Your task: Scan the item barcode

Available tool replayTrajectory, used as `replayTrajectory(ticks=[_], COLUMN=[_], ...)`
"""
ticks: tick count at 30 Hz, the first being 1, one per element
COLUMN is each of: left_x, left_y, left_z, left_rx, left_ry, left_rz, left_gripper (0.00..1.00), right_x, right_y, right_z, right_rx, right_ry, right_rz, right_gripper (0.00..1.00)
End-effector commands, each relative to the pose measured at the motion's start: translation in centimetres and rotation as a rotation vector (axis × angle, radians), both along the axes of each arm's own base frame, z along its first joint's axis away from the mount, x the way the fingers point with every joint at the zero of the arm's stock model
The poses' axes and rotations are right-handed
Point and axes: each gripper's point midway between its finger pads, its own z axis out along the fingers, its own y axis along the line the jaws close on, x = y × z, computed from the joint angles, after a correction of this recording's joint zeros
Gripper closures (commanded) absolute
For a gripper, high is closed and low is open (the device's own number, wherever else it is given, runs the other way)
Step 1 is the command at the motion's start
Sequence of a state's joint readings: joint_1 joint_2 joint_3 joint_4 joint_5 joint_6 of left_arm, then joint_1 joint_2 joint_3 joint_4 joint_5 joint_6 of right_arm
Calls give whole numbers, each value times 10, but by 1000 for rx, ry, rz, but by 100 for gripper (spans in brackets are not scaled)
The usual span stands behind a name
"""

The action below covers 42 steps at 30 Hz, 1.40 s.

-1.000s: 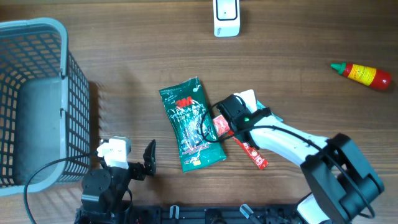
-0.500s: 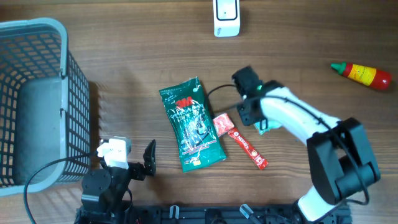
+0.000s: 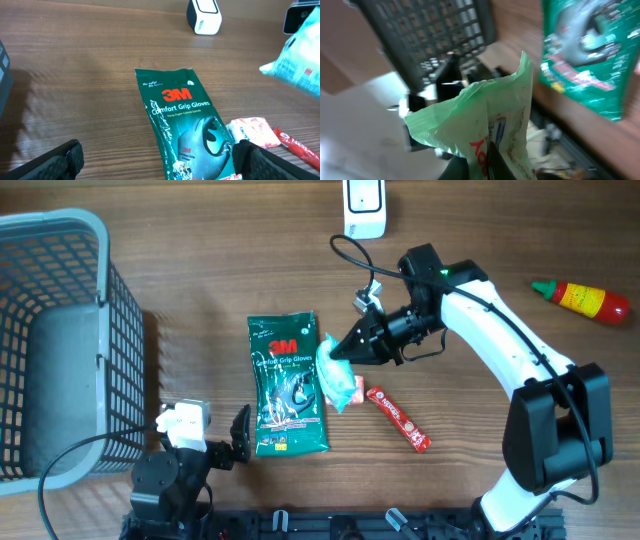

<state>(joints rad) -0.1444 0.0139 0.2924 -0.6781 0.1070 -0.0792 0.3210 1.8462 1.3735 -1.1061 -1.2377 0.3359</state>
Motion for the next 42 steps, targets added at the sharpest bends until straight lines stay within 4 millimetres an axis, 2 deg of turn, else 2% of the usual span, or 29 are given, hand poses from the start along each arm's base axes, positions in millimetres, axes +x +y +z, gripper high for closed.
replayTrajectory(ticks=[1, 3, 14, 21, 25, 35, 36, 37, 39, 40, 41, 42], left_x=[-1, -1, -1, -1, -1, -1, -1, -1, -1, -1, -1, -1], left_y=[-3, -3, -3, -3, -3, -3, -3, -3, -3, -3, -3, -3], left_z=[1, 1, 1, 2, 1, 1, 1, 1, 1, 1, 2, 1], left_rx=[10, 10, 10, 10, 10, 10, 10, 10, 10, 10, 10, 10], left_ry=[-12, -12, -12, -12, -12, -12, -12, -12, -12, -12, -12, -12], left_rz=[-24, -24, -24, -24, -24, -24, -24, -24, -24, -24, -24, -24], left_gripper=[0, 0, 0, 0, 0, 0, 0, 0, 0, 0, 0, 0], right_x=[1, 1, 1, -1, -1, -2, -1, 6, 36, 58, 72, 78], right_y=[10, 11, 11, 10, 10, 9, 9, 9, 3, -13, -33, -41], right_z=[48, 57, 57, 54, 44, 43, 40, 29, -12, -46, -68, -72], right_rx=[243, 294, 295, 277, 221, 216, 203, 159, -35, -248, -433, -483], right_ry=[181, 202, 196, 190, 172, 177, 161, 80, -190, -328, -379, -393], right_rz=[-20, -18, -17, -17, -19, -20, -19, -19, -36, -63, -102, -121], right_gripper=[96, 96, 96, 96, 96, 96, 96, 96, 96, 96, 96, 96])
